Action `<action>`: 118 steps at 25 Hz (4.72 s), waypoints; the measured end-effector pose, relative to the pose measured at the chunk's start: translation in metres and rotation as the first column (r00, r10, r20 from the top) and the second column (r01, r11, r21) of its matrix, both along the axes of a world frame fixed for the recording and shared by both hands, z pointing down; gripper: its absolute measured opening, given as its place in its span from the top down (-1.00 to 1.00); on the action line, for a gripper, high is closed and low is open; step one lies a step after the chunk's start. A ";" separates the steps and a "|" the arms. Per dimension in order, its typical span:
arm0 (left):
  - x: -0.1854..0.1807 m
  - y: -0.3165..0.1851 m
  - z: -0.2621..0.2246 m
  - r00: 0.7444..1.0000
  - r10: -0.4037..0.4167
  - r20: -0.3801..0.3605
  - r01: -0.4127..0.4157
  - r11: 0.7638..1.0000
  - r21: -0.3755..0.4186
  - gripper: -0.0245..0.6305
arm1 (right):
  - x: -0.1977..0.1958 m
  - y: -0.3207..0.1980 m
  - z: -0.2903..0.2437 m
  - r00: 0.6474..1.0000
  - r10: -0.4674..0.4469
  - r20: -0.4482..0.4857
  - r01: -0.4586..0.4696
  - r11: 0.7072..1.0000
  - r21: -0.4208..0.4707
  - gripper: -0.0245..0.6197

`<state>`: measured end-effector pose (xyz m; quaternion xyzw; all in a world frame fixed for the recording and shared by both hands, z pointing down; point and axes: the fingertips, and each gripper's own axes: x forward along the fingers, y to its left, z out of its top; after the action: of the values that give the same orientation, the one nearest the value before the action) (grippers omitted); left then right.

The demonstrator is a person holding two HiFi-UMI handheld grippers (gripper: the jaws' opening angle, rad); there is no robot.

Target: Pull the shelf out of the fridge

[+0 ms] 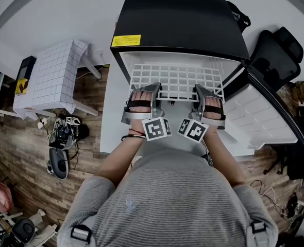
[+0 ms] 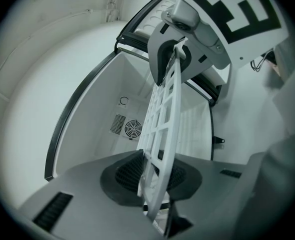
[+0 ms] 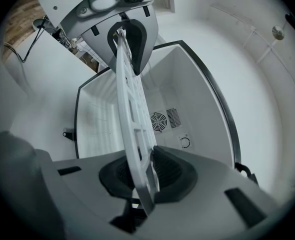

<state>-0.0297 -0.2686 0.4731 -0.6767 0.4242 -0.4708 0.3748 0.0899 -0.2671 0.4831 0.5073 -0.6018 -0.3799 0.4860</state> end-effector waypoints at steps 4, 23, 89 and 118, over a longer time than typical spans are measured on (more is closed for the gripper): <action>0.000 0.007 0.000 1.000 -0.001 -0.007 0.001 1.000 0.002 0.69 | 0.000 0.008 0.000 1.000 0.001 0.003 -0.001 1.000 0.000 0.77; -0.001 0.019 0.000 1.000 -0.003 -0.004 0.004 1.000 0.012 0.69 | -0.001 0.020 0.001 1.000 -0.006 0.003 0.006 1.000 0.004 0.77; -0.009 0.079 -0.029 0.999 0.006 0.044 -0.004 0.999 -0.038 0.78 | -0.013 0.078 -0.027 0.994 -0.096 -0.053 0.090 0.990 -0.108 0.79; -0.006 0.078 -0.055 0.999 0.005 0.047 -0.007 0.999 0.047 0.78 | -0.009 0.076 -0.051 0.996 -0.084 -0.035 0.083 0.996 -0.028 0.79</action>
<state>-0.0354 -0.1906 0.4178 -0.6579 0.4243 -0.4752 0.4017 0.0806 -0.1908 0.4318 0.4681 -0.6188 -0.4008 0.4872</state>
